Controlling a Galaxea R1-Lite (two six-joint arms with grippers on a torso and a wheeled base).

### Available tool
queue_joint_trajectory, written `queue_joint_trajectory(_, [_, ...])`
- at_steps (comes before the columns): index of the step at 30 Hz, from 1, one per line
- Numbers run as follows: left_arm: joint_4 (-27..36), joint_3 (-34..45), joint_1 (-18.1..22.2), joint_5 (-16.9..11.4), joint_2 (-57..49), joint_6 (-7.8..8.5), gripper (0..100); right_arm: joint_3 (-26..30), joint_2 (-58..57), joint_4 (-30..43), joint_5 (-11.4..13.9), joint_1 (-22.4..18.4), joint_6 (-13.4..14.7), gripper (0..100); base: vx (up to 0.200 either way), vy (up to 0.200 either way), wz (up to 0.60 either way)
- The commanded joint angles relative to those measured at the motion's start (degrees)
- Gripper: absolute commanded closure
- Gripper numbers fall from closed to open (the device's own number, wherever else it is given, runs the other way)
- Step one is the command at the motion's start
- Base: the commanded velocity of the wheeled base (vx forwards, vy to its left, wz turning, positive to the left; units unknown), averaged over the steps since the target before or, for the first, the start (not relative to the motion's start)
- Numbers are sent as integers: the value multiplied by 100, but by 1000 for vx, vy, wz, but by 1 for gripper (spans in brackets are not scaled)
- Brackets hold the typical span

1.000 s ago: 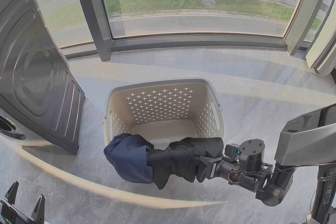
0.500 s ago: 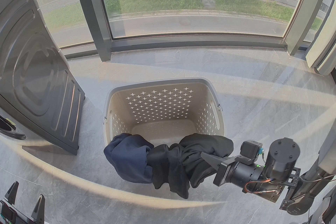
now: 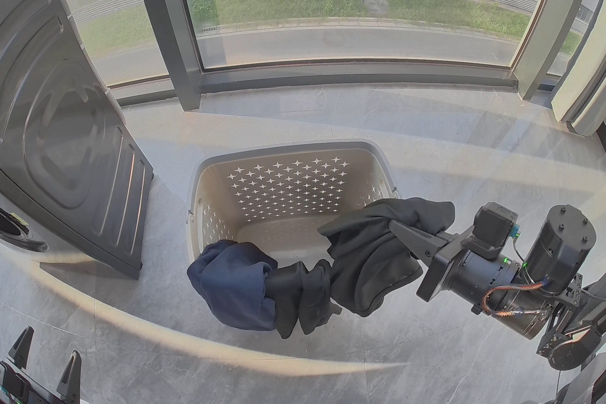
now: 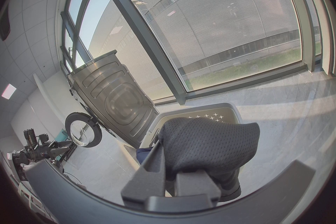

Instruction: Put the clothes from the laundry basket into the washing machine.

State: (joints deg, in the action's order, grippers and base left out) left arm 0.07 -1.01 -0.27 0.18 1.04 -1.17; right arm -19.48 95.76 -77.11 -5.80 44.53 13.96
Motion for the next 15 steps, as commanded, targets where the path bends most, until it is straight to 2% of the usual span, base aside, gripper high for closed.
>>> queue_joint_trajectory(1, [1, 84, -8, -1, -68, -6, 0, -38, -136, -6, -35, -67, -16, 100, -200, 0, 0])
queue_joint_trajectory(7, [1, 84, 0, -9, -68, -24, 0, -135, -154, 11, -105, -164, -16, 100, -200, 0, 0])
queue_joint_trajectory(11, [1, 84, -8, -9, -68, -15, 0, -161, -154, 20, -316, -164, -16, 100, 0, 0, 0])
queue_joint_trajectory(13, [1, 84, 0, -1, -68, -6, 0, -232, -154, 20, -589, -147, -16, 100, 0, 0, 0])
queue_joint_trajectory(15, [1, 92, -8, -9, -68, -15, 0, -240, -154, 29, -677, -129, -16, 100, 0, 200, 0])
